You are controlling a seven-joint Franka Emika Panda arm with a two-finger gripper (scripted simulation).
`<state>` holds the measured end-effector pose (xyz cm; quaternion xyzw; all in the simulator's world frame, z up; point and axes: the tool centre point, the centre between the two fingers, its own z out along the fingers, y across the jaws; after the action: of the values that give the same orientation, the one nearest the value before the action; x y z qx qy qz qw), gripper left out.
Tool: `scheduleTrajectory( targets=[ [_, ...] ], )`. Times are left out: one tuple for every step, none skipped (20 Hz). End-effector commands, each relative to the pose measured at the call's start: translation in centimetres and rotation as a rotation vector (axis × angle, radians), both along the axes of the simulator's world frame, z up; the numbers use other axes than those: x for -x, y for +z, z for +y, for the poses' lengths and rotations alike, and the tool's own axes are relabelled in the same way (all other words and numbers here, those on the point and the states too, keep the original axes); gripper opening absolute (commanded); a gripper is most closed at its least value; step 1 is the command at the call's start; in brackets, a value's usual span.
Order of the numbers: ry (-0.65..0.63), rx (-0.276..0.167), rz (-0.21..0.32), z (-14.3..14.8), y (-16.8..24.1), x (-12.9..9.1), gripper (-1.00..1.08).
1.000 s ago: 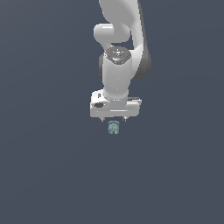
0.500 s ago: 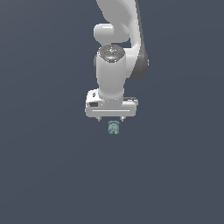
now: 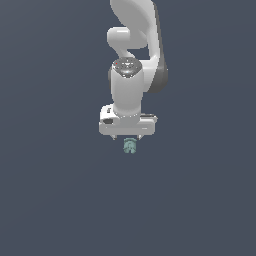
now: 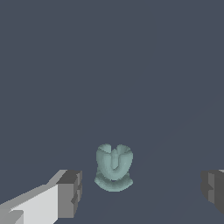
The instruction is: Pick up the object and move it to a goal position.
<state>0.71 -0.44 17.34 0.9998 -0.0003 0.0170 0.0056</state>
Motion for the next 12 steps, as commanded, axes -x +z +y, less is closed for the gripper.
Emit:
scheduleTrajectory(
  targets=[
    [-0.008,-0.002,0.006,0.2,-1.3,0.6,1.00],
    [-0.012,-0.003,0.008,0.4,-1.9,0.9,1.00],
    [-0.017,-0.004,0.011,0.5,-2.6,1.2,1.00],
    [-0.022,-0.005,0.013,0.6,-3.4,1.6,1.00],
    [-0.027,-0.006,0.016,0.8,-4.1,2.0,1.00],
    [-0.032,-0.007,0.019,0.9,-4.8,2.4,1.00],
    [-0.036,-0.008,0.022,1.0,-5.5,2.8,1.00],
    [-0.041,-0.009,0.024,1.1,-6.0,3.1,1.00],
    [-0.044,-0.010,0.026,1.2,-6.5,3.4,1.00],
    [-0.047,-0.010,0.028,1.3,-7.0,3.7,1.00],
    [-0.050,-0.011,0.029,1.3,-7.3,4.0,1.00],
    [-0.053,-0.011,0.031,1.4,-7.7,4.2,1.00]
  ],
)
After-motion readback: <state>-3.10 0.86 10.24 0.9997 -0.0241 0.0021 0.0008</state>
